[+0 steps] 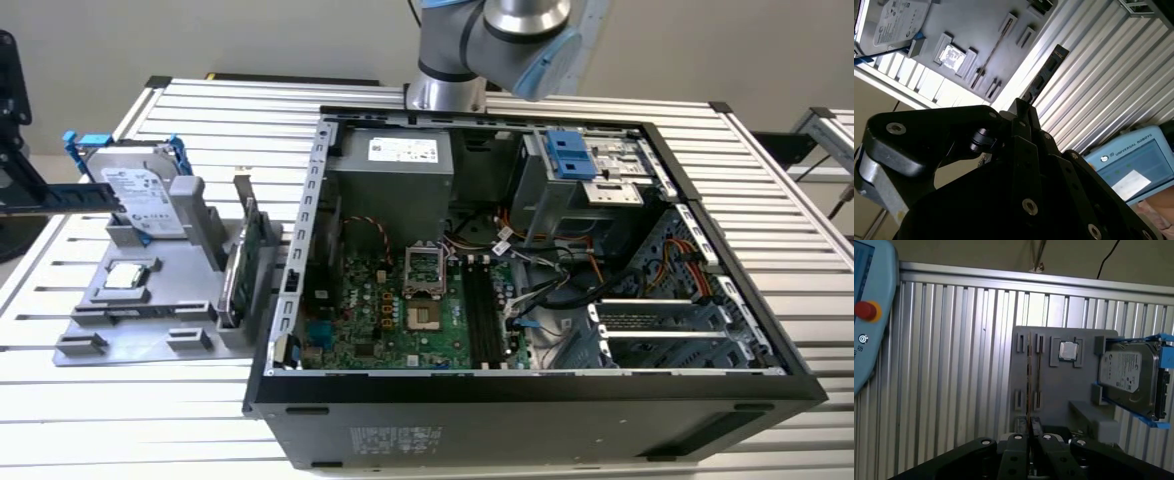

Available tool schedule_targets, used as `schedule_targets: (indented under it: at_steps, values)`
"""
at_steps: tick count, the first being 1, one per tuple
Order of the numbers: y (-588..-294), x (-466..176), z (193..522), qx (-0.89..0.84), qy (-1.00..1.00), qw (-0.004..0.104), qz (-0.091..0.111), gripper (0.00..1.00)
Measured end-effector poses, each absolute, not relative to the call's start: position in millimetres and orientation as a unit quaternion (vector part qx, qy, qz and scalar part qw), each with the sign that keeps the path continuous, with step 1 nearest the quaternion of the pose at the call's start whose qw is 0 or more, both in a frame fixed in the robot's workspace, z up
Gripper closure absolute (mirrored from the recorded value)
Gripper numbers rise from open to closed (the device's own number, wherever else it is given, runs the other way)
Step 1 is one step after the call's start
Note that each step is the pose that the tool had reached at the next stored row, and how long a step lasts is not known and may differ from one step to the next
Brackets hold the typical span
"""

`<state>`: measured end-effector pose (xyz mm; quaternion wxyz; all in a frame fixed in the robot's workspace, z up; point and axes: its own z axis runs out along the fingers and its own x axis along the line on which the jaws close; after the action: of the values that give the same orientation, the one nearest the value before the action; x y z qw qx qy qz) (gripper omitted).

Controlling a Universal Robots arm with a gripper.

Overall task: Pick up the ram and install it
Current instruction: 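Pick up the ram and move it above insertion slot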

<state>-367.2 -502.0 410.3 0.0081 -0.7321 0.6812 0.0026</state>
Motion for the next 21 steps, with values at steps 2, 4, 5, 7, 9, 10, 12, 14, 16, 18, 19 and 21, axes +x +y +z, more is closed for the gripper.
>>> schedule_targets:
  at_steps: [2, 4, 5, 7, 9, 10, 12, 14, 16, 18, 19, 21]
  values:
    - [-502.0, -366.0, 410.3, -0.732, 0.681, 0.008, 0.003, 1.00]
    - [-501.9, -364.8, 410.3, -0.732, 0.681, 0.008, 0.003, 1.00]
    - [-502.0, -364.1, 410.4, -0.732, 0.681, 0.008, 0.003, 1.00]
    - [-502.0, -362.8, 410.4, -0.732, 0.681, 0.008, 0.003, 1.00]
    - [-501.9, -361.3, 410.3, -0.732, 0.681, 0.008, 0.003, 1.00]
    - [-502.0, -360.6, 410.3, -0.732, 0.681, 0.008, 0.003, 1.00]
    - [-502.0, -359.1, 410.4, -0.732, 0.681, 0.008, 0.003, 1.00]
    - [-502.0, -357.6, 410.3, -0.732, 0.681, 0.008, 0.003, 1.00]
    - [-502.0, -356.0, 410.3, -0.732, 0.681, 0.008, 0.003, 1.00]
    - [-502.0, -354.2, 410.3, -0.732, 0.681, 0.008, 0.003, 1.00]
    - [-502.0, -353.2, 410.4, -0.732, 0.681, 0.008, 0.003, 1.00]
    - [-502.0, -351.5, 410.3, -0.732, 0.681, 0.008, 0.003, 1.00]
